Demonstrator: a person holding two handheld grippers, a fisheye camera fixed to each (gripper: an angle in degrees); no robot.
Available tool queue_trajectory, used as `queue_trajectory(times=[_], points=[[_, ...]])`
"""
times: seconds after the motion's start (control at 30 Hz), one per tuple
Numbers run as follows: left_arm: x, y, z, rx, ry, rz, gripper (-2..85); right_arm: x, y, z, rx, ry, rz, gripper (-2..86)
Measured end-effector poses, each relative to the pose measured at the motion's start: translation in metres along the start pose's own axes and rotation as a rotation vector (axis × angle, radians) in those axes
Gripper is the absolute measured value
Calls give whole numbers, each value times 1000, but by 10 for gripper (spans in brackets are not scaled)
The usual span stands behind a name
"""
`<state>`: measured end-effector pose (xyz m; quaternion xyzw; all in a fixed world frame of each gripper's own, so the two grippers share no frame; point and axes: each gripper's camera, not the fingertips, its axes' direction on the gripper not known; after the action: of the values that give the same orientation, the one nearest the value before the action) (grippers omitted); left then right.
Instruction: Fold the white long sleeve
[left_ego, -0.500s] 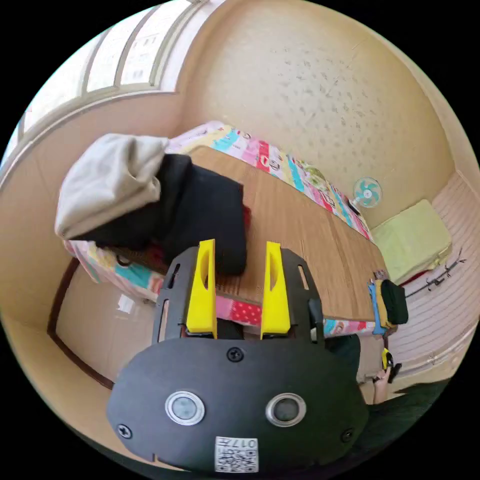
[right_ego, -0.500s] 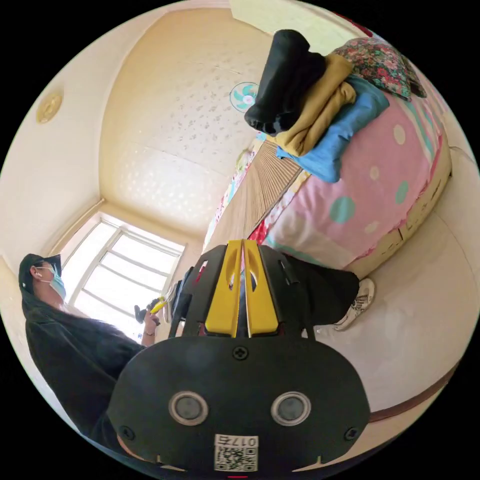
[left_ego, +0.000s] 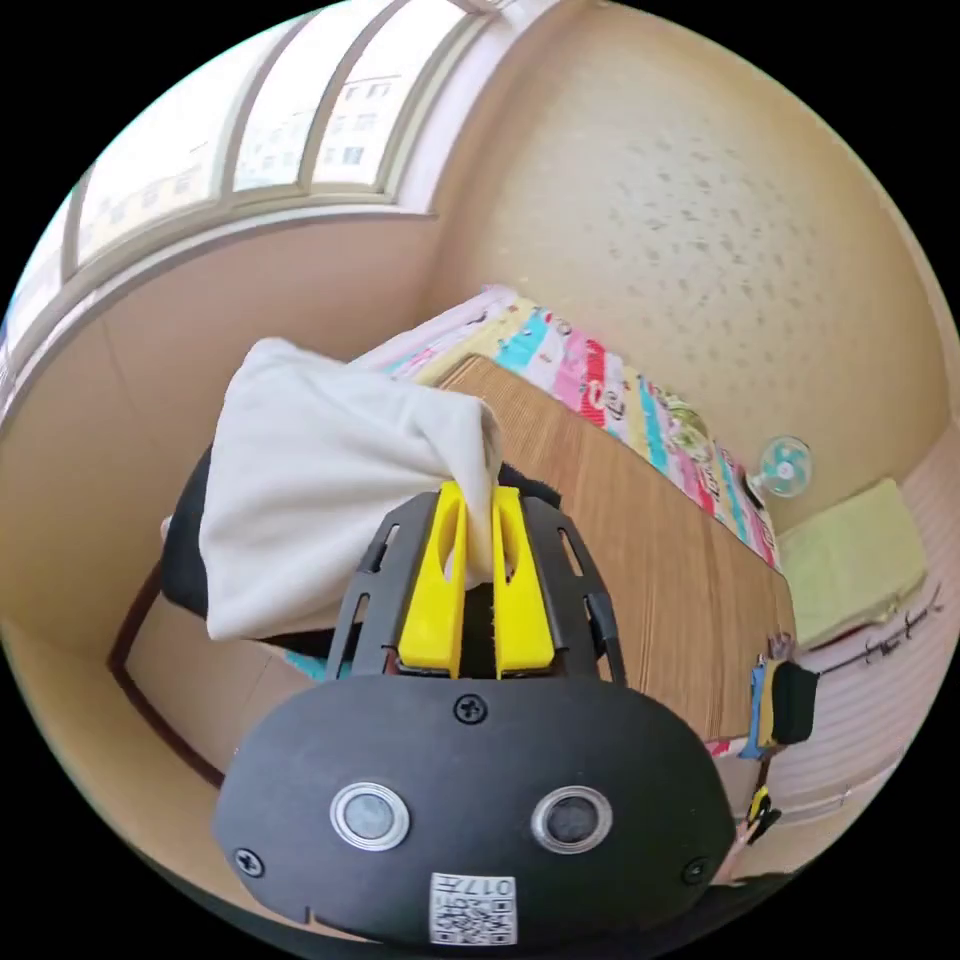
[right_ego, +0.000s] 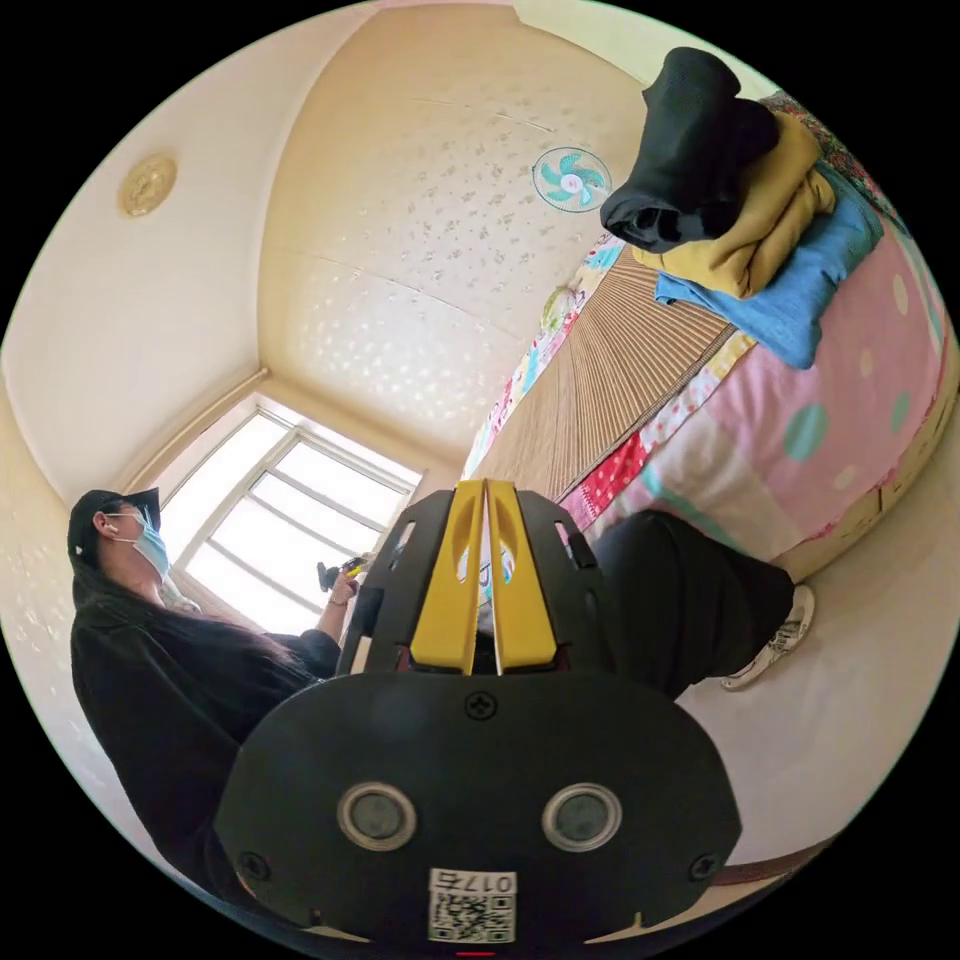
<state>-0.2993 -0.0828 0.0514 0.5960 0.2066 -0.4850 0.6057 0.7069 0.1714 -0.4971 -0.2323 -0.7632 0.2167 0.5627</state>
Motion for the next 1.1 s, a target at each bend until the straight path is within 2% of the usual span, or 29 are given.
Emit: queue_trajectory(times=[0.07, 0.1, 0.17, 0.27, 0.33, 0.4, 0.5, 0.53, 0.57, 0.63, 0.67, 0.73, 0.8, 0.87, 0.97, 1.1], points=[[93, 3, -44, 109, 287, 193, 36, -2, 1, 5, -8, -13, -18, 3], [112, 5, -55, 129, 378, 229, 35, -5, -3, 13, -31, -14, -32, 3], [191, 24, -101, 232, 728, 412, 34, -12, -10, 26, -64, -18, -60, 3], [269, 68, -132, 253, 899, 588, 37, -32, -14, 44, -74, -80, -135, 2], [301, 104, -121, 175, 924, 651, 38, -40, -8, 54, -84, -142, -173, 2], [320, 148, -85, 74, 868, 661, 38, -39, 1, 60, -112, -148, -182, 2], [328, 244, 31, -174, 566, 631, 31, -22, 23, 72, -223, -52, -161, 3], [322, 287, 85, -305, 452, 617, 24, -11, 32, 75, -268, 10, -141, 4], [306, 330, 134, -439, 379, 570, 16, -5, 37, 76, -289, 40, -128, 4], [274, 387, 183, -583, 350, 446, 15, 19, 55, 79, -356, 112, -93, 4], [255, 415, 200, -639, 371, 359, 45, 25, 58, 79, -367, 122, -87, 4], [247, 443, 207, -668, 465, 275, 89, 47, 70, 77, -379, 140, -67, 3], [271, 457, 199, -658, 580, 291, 112, 66, 76, 76, -369, 118, -46, 3], [347, 466, 183, -622, 656, 467, 119, 83, 80, 75, -352, 68, -26, 3], [465, 487, 183, -594, 608, 757, 128, 102, 90, 76, -314, -33, -8, 3], [574, 532, 236, -644, 475, 927, 132, 111, 115, 65, -301, -88, -31, 4]])
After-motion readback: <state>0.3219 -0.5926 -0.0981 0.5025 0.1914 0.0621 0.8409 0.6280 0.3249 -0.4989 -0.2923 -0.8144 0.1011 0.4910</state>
